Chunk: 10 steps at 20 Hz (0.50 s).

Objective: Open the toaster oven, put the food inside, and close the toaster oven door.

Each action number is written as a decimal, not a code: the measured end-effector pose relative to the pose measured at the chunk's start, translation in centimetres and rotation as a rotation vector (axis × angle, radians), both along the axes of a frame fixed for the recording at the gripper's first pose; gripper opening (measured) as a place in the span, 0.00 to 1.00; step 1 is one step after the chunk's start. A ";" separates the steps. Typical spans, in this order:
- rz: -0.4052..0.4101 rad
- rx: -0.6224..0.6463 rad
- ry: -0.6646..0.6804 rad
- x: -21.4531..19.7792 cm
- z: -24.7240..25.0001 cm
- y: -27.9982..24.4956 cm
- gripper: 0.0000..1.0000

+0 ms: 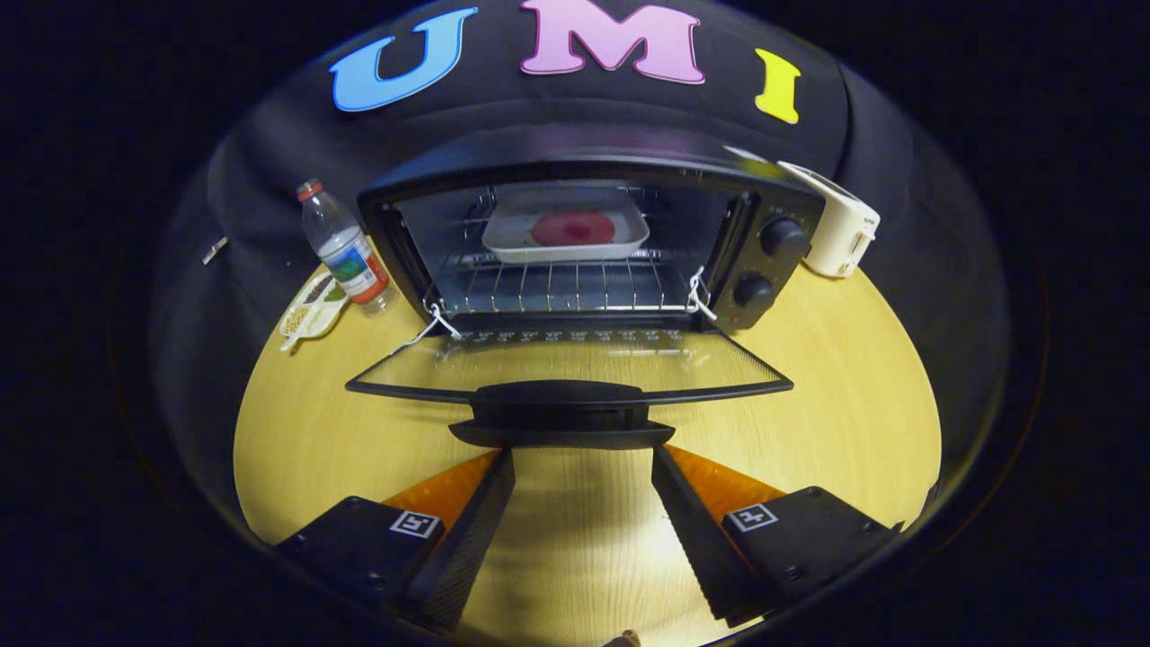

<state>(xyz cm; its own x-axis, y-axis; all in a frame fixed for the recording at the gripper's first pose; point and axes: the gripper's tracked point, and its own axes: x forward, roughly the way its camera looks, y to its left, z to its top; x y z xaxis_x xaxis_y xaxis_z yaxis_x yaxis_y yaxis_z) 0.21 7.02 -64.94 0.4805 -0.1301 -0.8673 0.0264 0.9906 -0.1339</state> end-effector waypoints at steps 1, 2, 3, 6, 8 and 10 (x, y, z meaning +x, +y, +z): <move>0.017 -0.016 -0.033 0.4 1.1 0.1 0.99; 0.031 -0.026 -0.068 1.0 2.0 0.1 1.00; 0.040 -0.025 -0.095 1.4 2.7 0.4 1.00; 0.032 0.001 -0.120 1.5 3.6 0.9 1.00; 0.034 0.004 -0.109 1.1 3.3 0.7 1.00; 0.045 0.001 -0.101 1.4 3.2 0.5 1.00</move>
